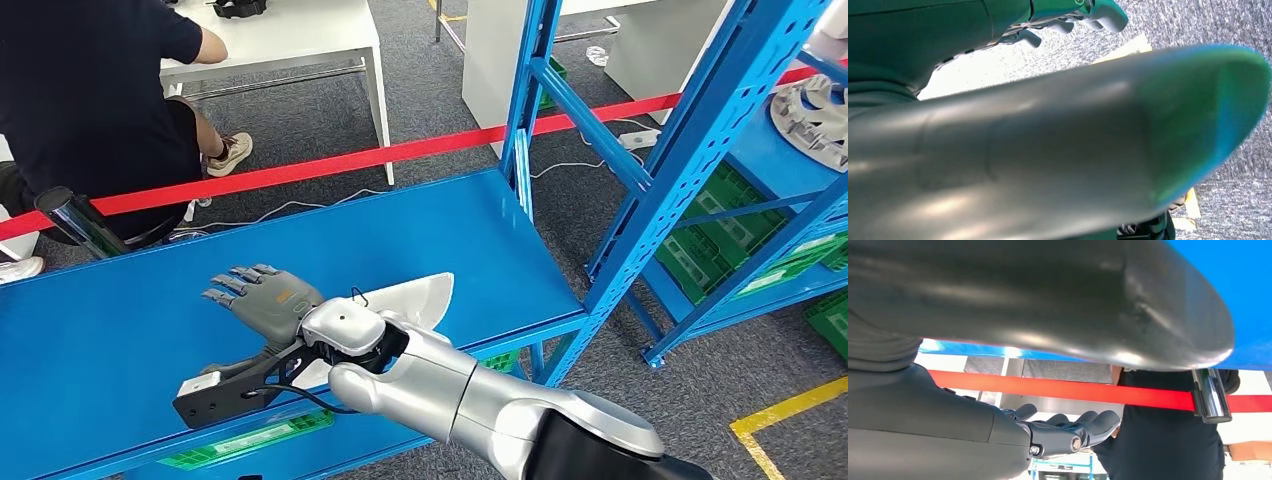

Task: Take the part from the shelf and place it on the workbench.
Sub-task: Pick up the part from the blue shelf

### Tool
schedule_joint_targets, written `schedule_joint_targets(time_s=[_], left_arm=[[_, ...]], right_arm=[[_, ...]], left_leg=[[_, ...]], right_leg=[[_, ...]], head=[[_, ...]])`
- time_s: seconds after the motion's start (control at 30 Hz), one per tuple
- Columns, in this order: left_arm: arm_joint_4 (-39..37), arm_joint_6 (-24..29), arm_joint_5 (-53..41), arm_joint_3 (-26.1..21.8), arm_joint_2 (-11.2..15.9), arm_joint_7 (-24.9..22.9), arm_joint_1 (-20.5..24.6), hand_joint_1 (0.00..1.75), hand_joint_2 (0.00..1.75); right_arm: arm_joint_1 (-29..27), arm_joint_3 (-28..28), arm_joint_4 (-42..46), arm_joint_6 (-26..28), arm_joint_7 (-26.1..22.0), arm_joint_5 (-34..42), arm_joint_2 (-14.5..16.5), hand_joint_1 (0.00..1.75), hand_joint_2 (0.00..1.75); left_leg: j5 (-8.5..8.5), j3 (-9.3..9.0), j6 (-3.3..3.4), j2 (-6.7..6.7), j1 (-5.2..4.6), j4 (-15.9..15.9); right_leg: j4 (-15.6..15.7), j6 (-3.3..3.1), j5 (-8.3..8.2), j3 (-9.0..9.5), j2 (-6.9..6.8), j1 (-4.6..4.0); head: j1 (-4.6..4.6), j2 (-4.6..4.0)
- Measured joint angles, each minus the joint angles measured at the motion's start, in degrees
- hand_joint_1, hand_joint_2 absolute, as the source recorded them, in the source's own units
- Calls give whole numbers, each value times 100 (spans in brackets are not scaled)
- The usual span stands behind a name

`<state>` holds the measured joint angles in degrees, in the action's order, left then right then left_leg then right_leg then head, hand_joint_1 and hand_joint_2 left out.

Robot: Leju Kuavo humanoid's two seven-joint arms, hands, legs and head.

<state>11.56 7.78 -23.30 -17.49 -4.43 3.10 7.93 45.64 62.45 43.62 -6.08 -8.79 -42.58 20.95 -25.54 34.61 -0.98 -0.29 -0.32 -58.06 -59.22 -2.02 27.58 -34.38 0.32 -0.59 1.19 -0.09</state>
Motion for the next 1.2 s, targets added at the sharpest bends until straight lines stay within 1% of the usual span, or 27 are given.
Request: schedule_joint_targets(time_s=[0.93,1.0,1.03,1.07,1.1,1.17,1.2], left_arm=[[0,0,0,0,-1,0,0,0,0],[0,0,19,-1,-1,-11,0,0,0],[0,0,55,-7,-1,-33,0,0,0],[0,0,103,-25,-1,-62,-3,0,0],[0,0,156,-49,-1,-87,-13,0,0],[-1,0,211,-101,-1,-98,-73,0,0],[-1,0,217,-120,3,-91,-113,0,0]], right_arm=[[-39,4,57,0,0,0,-14,0,0],[-41,5,59,30,56,-49,-17,0,0],[-49,15,78,78,207,-183,-31,0,0],[-85,37,165,113,499,-419,-83,0,0],[-171,68,409,105,926,-744,-210,0,0],[-473,144,1230,-47,1714,-1299,-631,0,0],[-635,172,1662,-132,1933,-1436,-843,0,0]], left_leg=[[-11,1,11,-1,-2,-1],[-11,1,12,-1,-2,-1],[-11,1,12,-2,-2,-1],[-12,-1,14,-4,-2,-1],[-15,-4,17,-11,-1,-1],[-21,-12,25,-26,-1,-1],[-25,-15,26,-24,-2,-1]], right_leg=[[20,6,2,11,0,14],[21,6,2,11,0,14],[21,7,3,11,0,14],[24,8,4,14,-2,14],[27,12,7,21,-6,13],[34,23,15,40,-13,14],[36,27,17,44,-10,15]], head=[[-1,0],[-1,0],[0,0],[1,0],[1,0],[-1,1],[-2,1]])
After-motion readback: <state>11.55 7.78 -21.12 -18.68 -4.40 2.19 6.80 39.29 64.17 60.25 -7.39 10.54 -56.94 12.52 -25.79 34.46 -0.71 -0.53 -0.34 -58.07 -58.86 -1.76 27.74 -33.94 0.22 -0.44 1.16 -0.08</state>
